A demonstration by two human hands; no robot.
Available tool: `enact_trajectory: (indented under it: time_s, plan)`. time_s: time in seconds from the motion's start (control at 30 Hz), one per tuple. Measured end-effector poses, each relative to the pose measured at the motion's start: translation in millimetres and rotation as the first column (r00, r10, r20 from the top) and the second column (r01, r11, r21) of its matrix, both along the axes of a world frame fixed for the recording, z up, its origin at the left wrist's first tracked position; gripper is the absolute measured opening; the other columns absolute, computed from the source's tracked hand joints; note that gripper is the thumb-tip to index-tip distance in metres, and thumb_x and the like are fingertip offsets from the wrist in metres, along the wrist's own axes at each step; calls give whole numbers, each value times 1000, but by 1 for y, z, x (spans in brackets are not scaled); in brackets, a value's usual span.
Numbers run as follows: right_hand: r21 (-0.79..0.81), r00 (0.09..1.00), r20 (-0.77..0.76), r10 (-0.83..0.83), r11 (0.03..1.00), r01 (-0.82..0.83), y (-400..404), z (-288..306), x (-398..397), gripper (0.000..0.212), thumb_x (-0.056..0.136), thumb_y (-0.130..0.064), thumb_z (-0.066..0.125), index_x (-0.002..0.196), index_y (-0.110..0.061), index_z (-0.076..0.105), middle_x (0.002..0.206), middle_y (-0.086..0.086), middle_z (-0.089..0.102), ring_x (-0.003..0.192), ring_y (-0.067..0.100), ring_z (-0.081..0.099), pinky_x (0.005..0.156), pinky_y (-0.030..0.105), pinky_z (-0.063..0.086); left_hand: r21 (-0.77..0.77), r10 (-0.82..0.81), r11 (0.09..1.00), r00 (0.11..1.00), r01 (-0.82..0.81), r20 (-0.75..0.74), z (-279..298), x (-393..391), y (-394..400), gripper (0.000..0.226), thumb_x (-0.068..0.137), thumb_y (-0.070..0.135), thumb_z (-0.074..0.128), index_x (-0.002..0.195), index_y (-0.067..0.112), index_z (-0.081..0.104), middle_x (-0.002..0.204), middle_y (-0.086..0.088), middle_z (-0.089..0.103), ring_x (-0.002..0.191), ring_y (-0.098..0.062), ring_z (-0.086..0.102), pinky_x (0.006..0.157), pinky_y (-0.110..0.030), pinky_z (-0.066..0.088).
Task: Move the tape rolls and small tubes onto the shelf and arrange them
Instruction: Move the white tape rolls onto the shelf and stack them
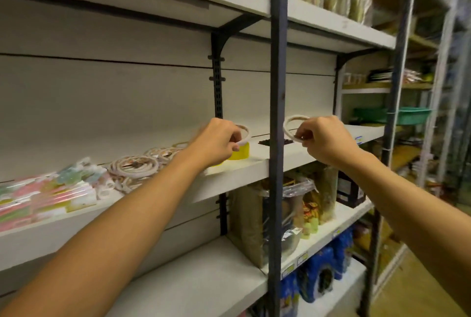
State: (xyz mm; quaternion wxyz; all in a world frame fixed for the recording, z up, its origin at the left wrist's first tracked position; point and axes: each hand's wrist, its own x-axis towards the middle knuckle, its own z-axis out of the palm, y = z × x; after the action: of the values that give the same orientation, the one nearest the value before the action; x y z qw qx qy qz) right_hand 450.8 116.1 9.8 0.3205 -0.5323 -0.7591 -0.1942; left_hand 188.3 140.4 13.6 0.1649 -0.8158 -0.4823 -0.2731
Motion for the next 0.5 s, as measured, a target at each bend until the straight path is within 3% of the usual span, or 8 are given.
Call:
enact_trajectory:
  time_s: [0.2,0.37,0.5]
  plan:
    - [-17,993,-45,-108,994,108,6,-4,76,24,86,-4,71,108,-13,75,101,4,72,89,19,64,82,36,59,48,-117,992,993,117,-7,5,69,6,4,89,20,74,93,19,75,87,8,61,82,-13,58,71,-27,44]
    - [-12,989,-68,-129,992,129,33,-11,140,25,85,-5,71,107,-16,75,102,3,72,88,18,64,80,30,56,52,-141,988,989,143,-52,8,134,16,11,90,17,72,101,16,75,95,2,67,86,-13,59,81,-35,55]
    - [-49,989,-54,-136,990,134,55,-18,201,23,84,-4,70,104,-15,75,101,1,71,85,16,61,80,29,56,60,-134,989,988,139,-72,10,194,38,13,89,13,73,101,19,75,93,4,68,84,-13,60,77,-38,57]
